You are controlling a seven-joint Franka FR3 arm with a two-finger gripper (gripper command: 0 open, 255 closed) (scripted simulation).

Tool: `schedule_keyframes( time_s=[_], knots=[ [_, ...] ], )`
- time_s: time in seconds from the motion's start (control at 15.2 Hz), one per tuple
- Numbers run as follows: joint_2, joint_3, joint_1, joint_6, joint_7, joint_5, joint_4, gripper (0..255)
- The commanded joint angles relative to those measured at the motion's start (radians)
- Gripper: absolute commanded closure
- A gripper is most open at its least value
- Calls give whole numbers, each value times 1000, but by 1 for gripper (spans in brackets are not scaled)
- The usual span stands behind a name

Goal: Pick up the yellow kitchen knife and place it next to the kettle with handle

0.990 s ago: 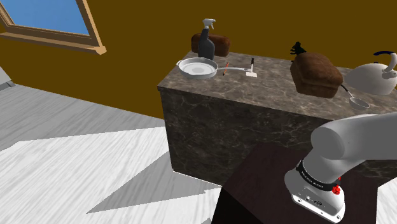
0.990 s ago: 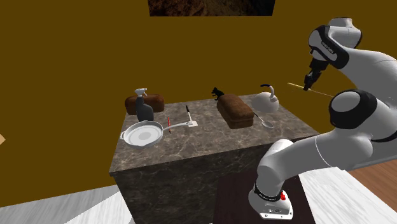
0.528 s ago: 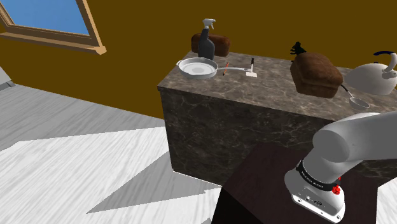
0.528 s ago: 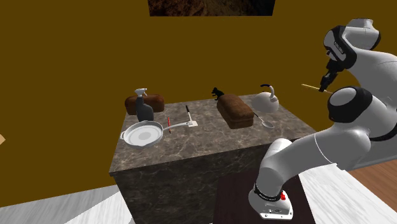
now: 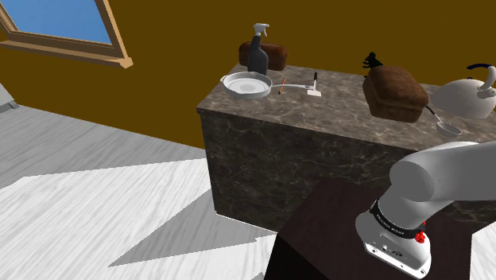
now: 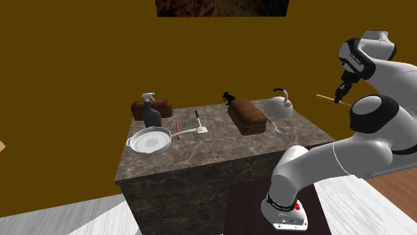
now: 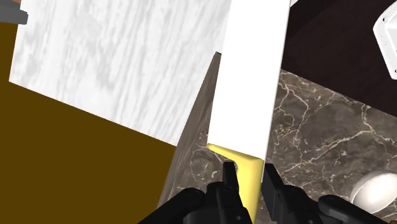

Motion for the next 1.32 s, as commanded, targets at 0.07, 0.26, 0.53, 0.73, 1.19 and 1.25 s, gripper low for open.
schedule_keyframes(
  time_s=[0.07, 0.26, 0.53, 0.73, 1.19, 1.25],
  knots=[
    [-20, 2, -18, 36, 11, -13, -55, 255],
    [-37, -1, -34, 69, 20, -25, -104, 255],
    [-58, -8, -50, 113, 31, -42, -164, 255],
    [-73, -17, -60, 145, 39, -56, -206, 255],
    [-101, -46, -77, 219, 55, -89, -297, 255],
    [-105, -51, -79, 230, 58, -94, -309, 255]
  ],
)
